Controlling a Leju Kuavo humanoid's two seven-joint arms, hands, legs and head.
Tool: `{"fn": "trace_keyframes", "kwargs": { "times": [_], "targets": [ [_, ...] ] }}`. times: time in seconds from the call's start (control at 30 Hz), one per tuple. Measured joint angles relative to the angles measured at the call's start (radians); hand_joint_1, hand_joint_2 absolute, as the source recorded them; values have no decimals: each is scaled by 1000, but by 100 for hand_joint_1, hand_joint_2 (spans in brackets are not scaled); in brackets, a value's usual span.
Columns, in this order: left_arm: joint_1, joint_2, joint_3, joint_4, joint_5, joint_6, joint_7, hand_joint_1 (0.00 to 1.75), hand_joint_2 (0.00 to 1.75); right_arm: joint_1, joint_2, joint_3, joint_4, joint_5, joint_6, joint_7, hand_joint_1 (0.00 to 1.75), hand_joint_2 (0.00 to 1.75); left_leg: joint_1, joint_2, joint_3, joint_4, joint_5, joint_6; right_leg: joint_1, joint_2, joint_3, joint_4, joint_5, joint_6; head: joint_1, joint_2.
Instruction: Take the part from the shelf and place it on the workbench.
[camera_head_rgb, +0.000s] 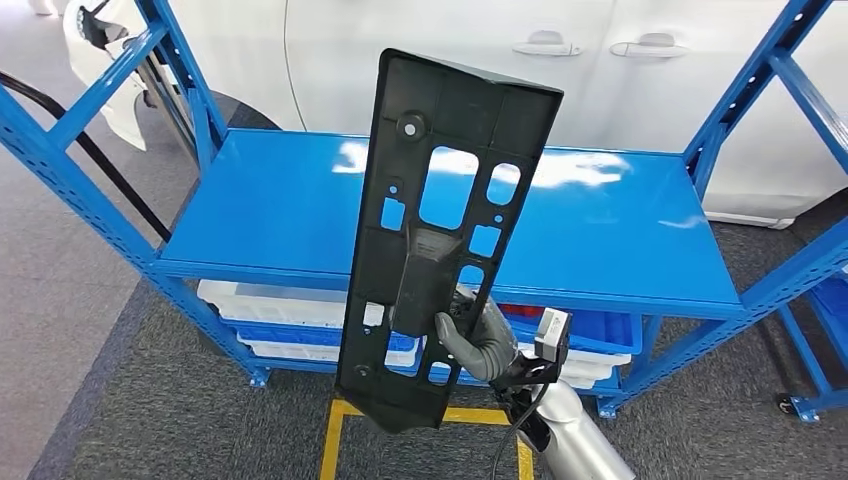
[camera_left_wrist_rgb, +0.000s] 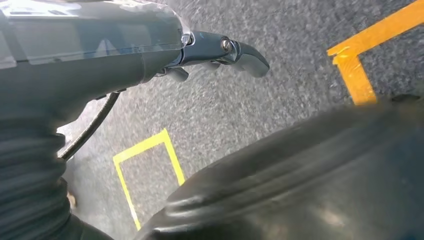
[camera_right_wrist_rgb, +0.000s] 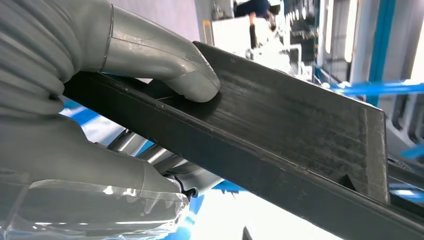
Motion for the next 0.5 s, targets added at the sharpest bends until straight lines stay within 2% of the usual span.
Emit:
{"fn": "trace_keyframes", "kwargs": {
  "times": [0.03, 0.1, 0.17, 0.2, 0.27, 0.3, 0.33, 0.37, 0.4, 0.43, 0.5],
  "targets": [
    [0, 0, 0, 0, 0, -1, 0, 0, 175, 2, 1, -2, -5, 3, -2, -1, 175, 175, 0, -6, 7, -17, 0, 4, 1, 6, -5, 2, 0, 5, 0, 0],
    [-2, -1, 0, 0, 2, -4, 0, 0, 175, 7, 1, -8, -12, 9, -4, -2, 175, 175, -1, -2, 7, -20, 3, 13, 0, 14, -10, 2, 2, 17, 0, 0],
    [-1, -2, 2, 0, 5, -8, 1, 0, 175, 12, 1, -14, -18, 14, -4, -2, 175, 175, 3, 5, 8, -26, 9, 25, 0, -6, -20, 28, -18, 28, 0, 0],
    [0, -3, 3, 0, 8, -9, 2, 0, 175, 12, 2, -16, -21, 16, -3, -2, 175, 175, 5, 10, 8, -29, 12, 30, 0, -24, -37, 69, -45, 33, 0, 0],
    [2, -3, 7, 0, 14, -10, 3, 0, 175, 11, 6, -19, -24, 22, -1, -1, 175, 175, 4, 20, 5, -28, 15, 34, -3, -56, -95, 198, -115, 42, 0, 0],
    [2, -3, 10, 0, 17, -10, 3, 0, 175, 10, 9, -19, -25, 24, 0, 0, 175, 175, 3, 25, 2, -26, 15, 35, -4, -62, -121, 256, -139, 45, 0, 0],
    [3, -3, 13, 0, 18, -11, 3, 0, 175, 10, 12, -20, -25, 26, 0, 0, 175, 175, 3, 29, 0, -24, 16, 35, -6, -64, -132, 283, -144, 47, 0, 0],
    [3, -3, 15, 0, 18, -11, 3, 0, 175, 10, 14, -21, -25, 28, 1, 1, 175, 175, 3, 32, -2, -22, 16, 34, -7, -66, -122, 271, -130, 47, 0, 0],
    [3, -3, 16, 0, 17, -11, 3, 0, 175, 9, 15, -22, -25, 29, 1, 1, 175, 175, 3, 33, -3, -20, 16, 34, -8, -66, -92, 220, -101, 45, 0, 0],
    [3, -3, 16, 0, 16, -12, 3, 0, 175, 8, 16, -24, -25, 30, 1, 0, 175, 175, 2, 34, -4, -19, 17, 33, -8, -67, -49, 144, -68, 41, 0, 0],
    [3, -4, 16, 0, 15, -16, 4, 0, 175, 5, 16, -26, -26, 31, 0, -1, 175, 175, 0, 34, -5, -19, 20, 26, -3, -67, 12, 28, -28, 32, 0, 0]
  ]
}}
